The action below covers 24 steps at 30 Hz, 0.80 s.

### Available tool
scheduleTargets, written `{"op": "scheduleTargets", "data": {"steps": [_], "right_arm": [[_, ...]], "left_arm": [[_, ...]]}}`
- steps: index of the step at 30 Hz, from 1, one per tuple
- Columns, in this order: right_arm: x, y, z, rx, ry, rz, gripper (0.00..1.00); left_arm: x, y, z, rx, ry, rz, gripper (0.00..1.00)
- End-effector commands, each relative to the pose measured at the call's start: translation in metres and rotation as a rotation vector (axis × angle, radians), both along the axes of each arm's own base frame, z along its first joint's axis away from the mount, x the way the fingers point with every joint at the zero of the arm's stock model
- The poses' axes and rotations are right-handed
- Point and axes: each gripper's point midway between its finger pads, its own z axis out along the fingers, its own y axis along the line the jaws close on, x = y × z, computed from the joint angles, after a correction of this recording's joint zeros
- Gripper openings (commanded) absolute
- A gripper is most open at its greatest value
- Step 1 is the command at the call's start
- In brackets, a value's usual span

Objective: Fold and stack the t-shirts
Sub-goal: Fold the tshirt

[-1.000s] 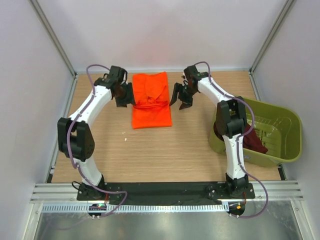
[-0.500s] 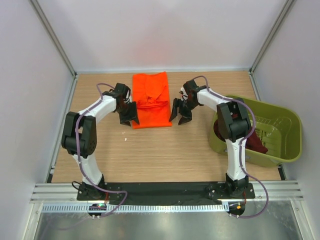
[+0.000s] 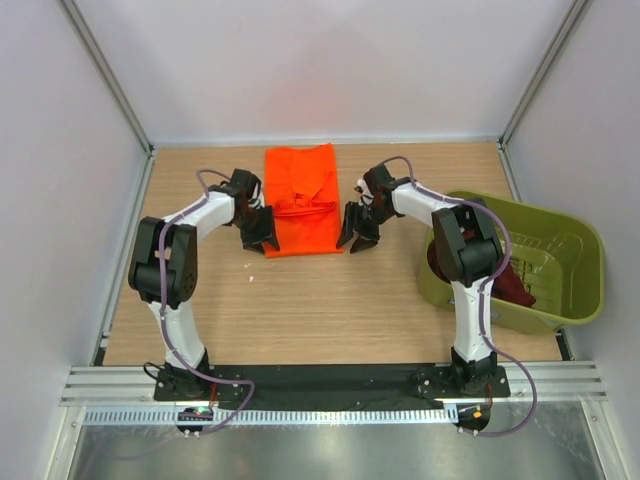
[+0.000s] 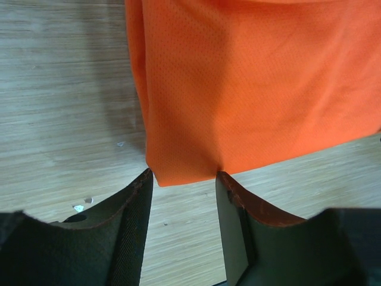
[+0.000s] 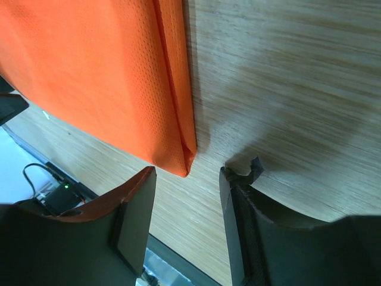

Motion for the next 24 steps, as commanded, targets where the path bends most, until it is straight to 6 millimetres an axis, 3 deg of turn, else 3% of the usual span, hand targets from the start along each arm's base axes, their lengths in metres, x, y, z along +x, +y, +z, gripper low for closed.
{"op": "scheduleTargets", "data": {"steps": [1,4,10,13,16,19,23,24], "right_arm": [[0.008,0.011,-0.002,0.031,-0.010,-0.003,0.53],[0.008,0.016,-0.005,0.042,0.002,-0.005,0.44],[0.006,0.015,-0.004,0.034,-0.008,-0.008,0.20],[0.003,0.015,-0.005,0.029,-0.006,-0.009,0.01],[-0.001,0.013,0.000,0.020,-0.014,-0.005,0.01],[-0.019,0.011,0.002,0.004,0.006,0.004,0.01],[-0.064,0.004,-0.005,-0.031,0.058,0.043,0.01],[-0.073,0.003,-0.006,-0.038,0.063,0.053,0.01]], "left_arm": [[0.004,0.001,-0.002,-0.020,-0.014,-0.027,0.47],[0.002,0.004,-0.004,-0.024,-0.009,-0.037,0.40],[-0.001,0.000,-0.009,-0.042,0.005,-0.062,0.15],[-0.006,0.001,-0.008,-0.042,0.015,-0.059,0.04],[-0.019,0.004,-0.011,-0.039,0.056,-0.038,0.00],[-0.040,0.003,-0.014,-0.048,0.111,-0.026,0.00],[-0.076,-0.002,-0.012,-0.039,0.153,-0.026,0.00],[-0.080,-0.004,-0.003,-0.048,0.133,-0.030,0.00]]}}
